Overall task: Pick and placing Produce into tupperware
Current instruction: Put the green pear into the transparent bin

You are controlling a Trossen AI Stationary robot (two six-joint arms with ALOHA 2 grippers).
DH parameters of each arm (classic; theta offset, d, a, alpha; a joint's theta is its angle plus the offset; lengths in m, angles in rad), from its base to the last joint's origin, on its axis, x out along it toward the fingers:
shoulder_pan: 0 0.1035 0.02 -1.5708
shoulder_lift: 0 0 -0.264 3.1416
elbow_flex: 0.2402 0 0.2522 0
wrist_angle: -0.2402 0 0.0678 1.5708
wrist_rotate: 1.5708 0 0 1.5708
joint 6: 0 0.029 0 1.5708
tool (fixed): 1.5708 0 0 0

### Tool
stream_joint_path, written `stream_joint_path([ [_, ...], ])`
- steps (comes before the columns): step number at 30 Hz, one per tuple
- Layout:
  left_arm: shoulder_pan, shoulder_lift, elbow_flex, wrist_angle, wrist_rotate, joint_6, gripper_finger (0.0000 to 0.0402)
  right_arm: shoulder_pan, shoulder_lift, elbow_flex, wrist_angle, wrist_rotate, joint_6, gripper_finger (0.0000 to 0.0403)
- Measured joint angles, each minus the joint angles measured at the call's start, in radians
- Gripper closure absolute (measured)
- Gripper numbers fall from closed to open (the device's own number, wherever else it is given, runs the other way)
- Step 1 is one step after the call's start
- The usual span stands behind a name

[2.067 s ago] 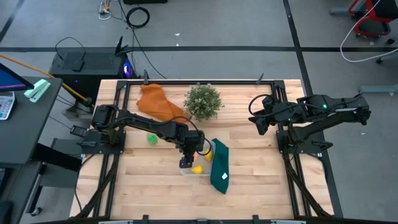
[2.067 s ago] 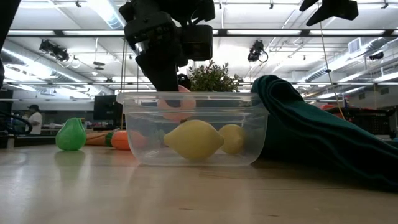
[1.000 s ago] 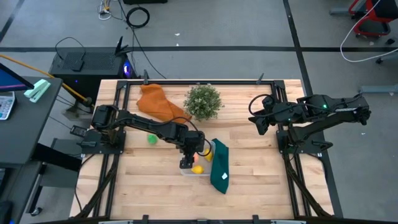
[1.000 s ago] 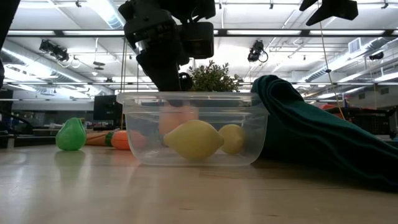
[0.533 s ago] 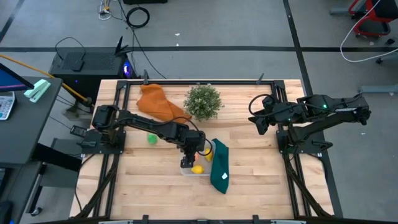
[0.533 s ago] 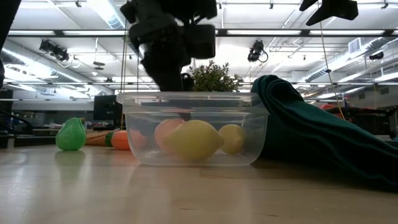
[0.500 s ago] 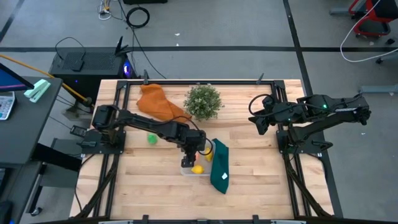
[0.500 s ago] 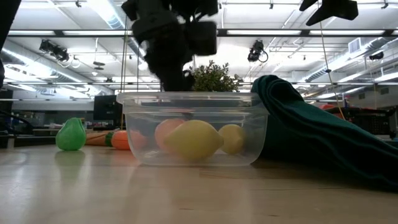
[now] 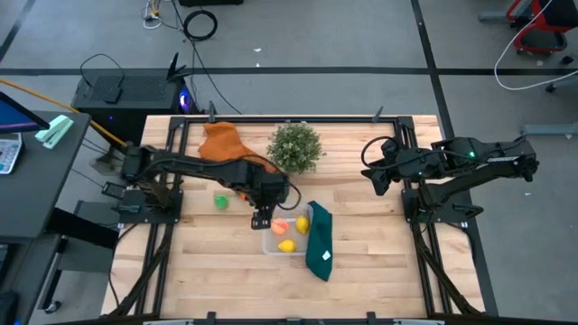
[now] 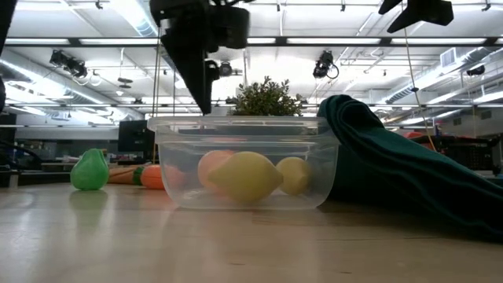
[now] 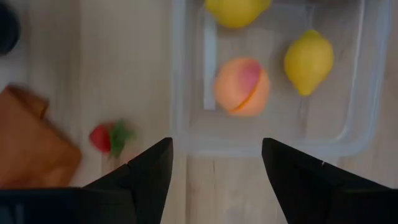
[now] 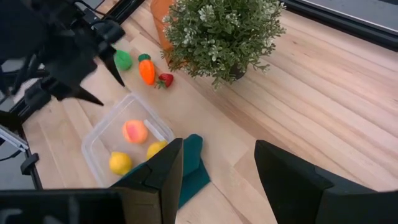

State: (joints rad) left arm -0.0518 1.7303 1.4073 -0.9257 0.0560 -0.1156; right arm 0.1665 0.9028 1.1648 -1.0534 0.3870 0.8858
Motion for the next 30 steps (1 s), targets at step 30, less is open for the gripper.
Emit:
stream_joint_path([
  [30, 0.216, -0.46, -0.564, -0.144, -0.132, -0.68, 0.0171, 0.0, 0.011, 0.0, 0.018, 0.001, 0.02, 0.0238],
])
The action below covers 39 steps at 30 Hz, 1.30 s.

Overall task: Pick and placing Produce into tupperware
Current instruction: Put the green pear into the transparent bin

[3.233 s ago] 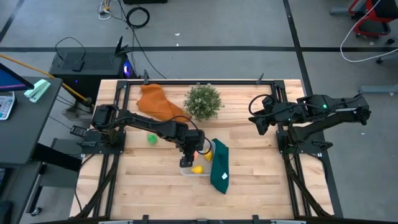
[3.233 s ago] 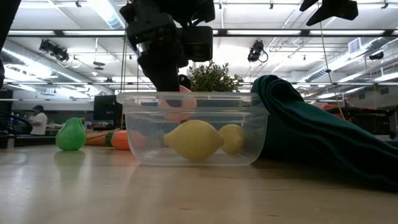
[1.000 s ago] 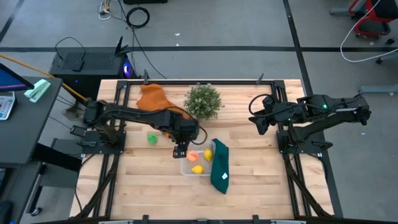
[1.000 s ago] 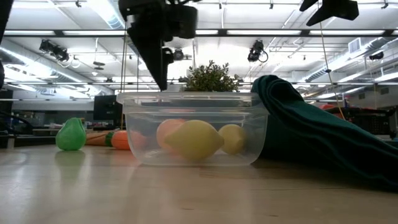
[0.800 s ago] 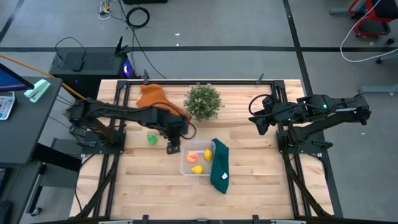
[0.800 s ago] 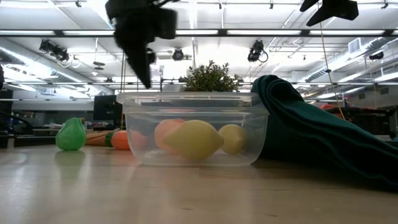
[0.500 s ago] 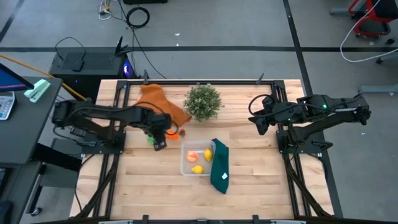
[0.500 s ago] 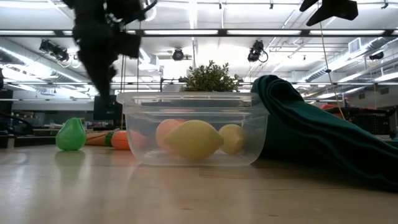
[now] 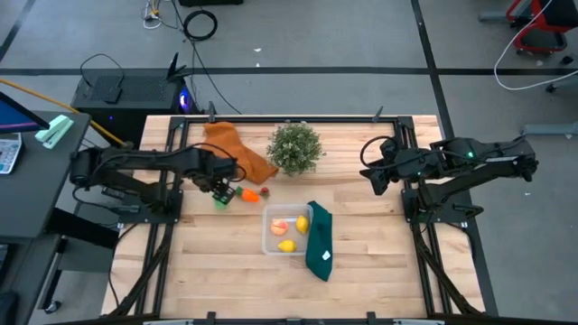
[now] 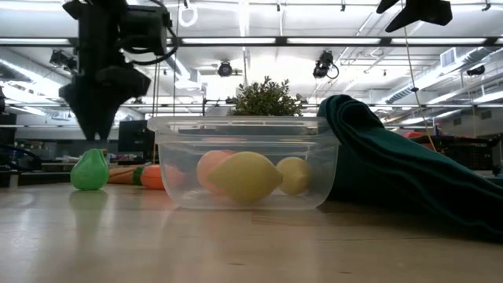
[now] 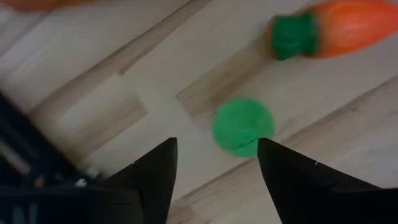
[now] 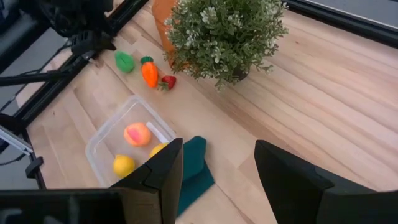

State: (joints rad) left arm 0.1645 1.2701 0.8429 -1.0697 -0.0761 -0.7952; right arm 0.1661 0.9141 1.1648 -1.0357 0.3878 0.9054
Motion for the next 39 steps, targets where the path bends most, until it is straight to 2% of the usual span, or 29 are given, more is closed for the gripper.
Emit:
stream_joint_path([
  [6, 0.013, 0.065, 0.0, 0.024, 0.075, -0.005, 0.0127, 0.0, 0.028, 0.0, 0.016, -0.001, 0.015, 0.0238],
  [11, 0.005, 0.146, 0.0, 0.027, 0.094, 0.003, 0.0087, 0.0, 0.054, 0.0, 0.036, -0.006, 0.018, 0.0238],
  [16, 0.005, 0.204, 0.0, 0.083, 0.135, 0.045, 0.0064, 0.0, 0.068, 0.0, 0.044, -0.021, 0.018, 0.0238],
  [39, -0.002, 0.3, 0.0, 0.153, 0.212, 0.056, 0.0058, 0.0, 0.075, 0.0, 0.054, -0.024, 0.008, 0.0238],
])
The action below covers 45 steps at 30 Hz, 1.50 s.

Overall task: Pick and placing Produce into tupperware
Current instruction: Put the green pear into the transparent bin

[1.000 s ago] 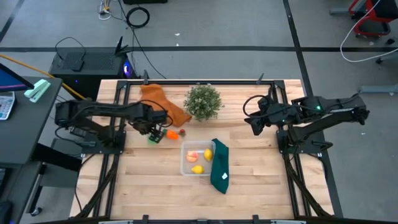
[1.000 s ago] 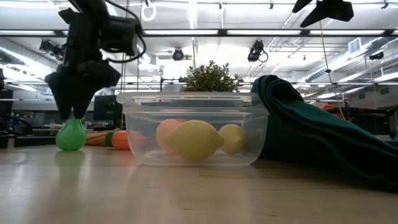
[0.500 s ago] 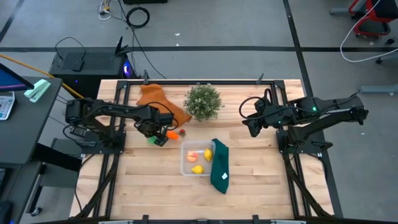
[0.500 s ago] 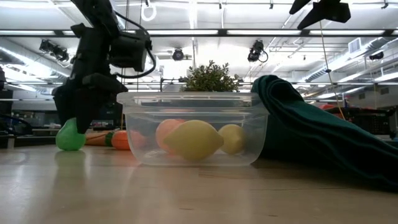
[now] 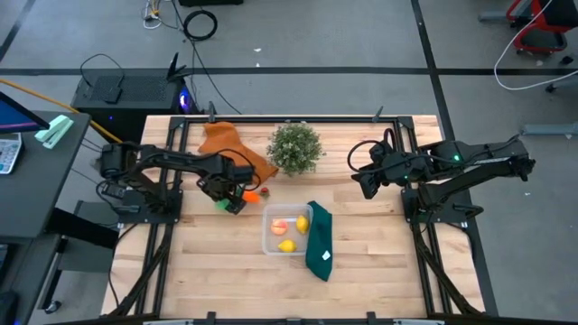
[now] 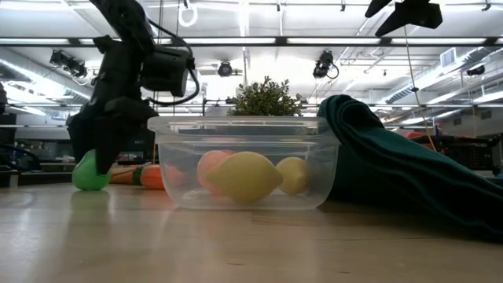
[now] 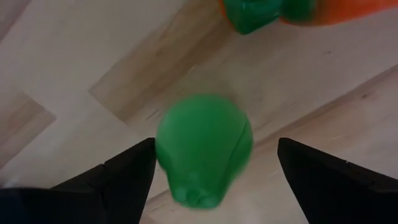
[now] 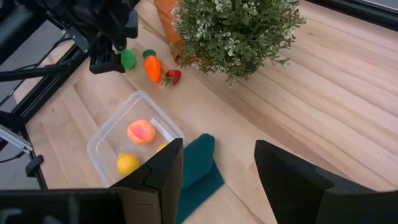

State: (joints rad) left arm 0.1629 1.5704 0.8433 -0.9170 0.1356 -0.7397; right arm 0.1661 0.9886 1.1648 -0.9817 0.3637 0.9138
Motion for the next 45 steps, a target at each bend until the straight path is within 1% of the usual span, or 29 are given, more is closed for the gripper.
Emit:
stream_joint_path([
  [8, -0.045, 0.065, 0.0, 0.025, 0.002, 0.026, 0.0072, 0.0, 0.0, 0.0, 0.001, 0.0, 0.0, 0.0238],
  [12, -0.056, 0.067, 0.0, 0.057, -0.005, 0.024, 0.0085, 0.0, 0.0, 0.0, 0.001, 0.0, -0.001, 0.0238],
  [33, -0.056, 0.067, 0.0, 0.084, -0.011, 0.019, 0.0179, 0.0, 0.0, 0.0, 0.001, 0.001, -0.001, 0.0238],
  [38, -0.056, 0.067, 0.0, 0.084, 0.007, 0.022, 0.0178, 0.0, 0.0, 0.0, 0.0, 0.001, -0.001, 0.0238],
  [41, -0.056, 0.066, 0.007, 0.077, 0.042, 0.044, 0.0172, 0.0, 0.0, 0.0, 0.0, 0.001, -0.001, 0.0238],
  [45, -0.056, 0.066, 0.062, 0.04, 0.068, 0.081, 0.0173, 0.0, 0.0, 0.0, 0.0, 0.002, -0.006, 0.0238],
])
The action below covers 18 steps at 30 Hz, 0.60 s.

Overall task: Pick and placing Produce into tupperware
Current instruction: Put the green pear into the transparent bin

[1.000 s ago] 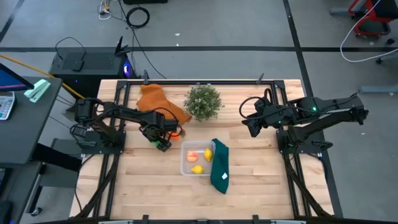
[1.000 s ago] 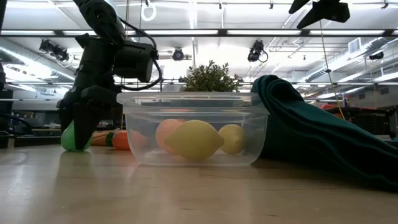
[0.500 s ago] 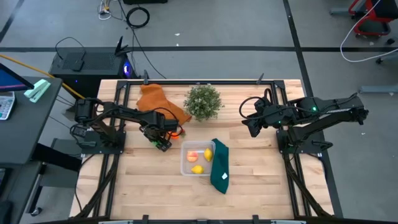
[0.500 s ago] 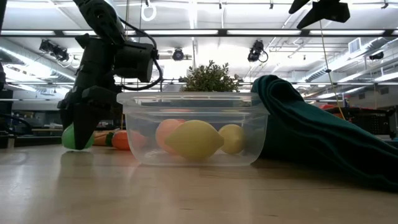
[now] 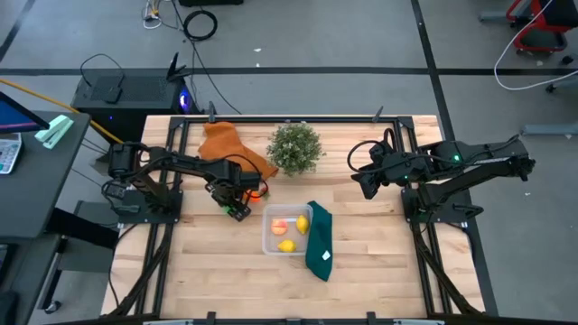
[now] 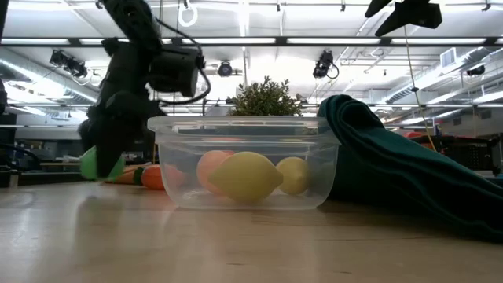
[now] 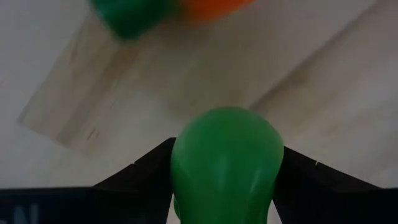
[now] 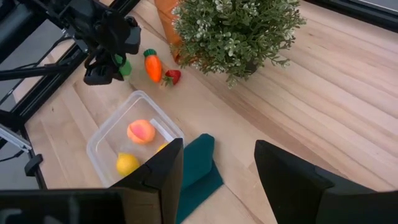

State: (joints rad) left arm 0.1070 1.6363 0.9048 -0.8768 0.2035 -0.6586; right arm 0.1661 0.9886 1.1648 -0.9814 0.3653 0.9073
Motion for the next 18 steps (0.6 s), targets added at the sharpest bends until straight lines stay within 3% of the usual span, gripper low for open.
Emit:
stream_joint_path([
  [18, -0.009, 0.0, 0.446, -0.084, 0.004, 0.065, 0.0181, 0.0, 0.0, 0.0, -0.001, 0.0, -0.012, 0.0238],
])
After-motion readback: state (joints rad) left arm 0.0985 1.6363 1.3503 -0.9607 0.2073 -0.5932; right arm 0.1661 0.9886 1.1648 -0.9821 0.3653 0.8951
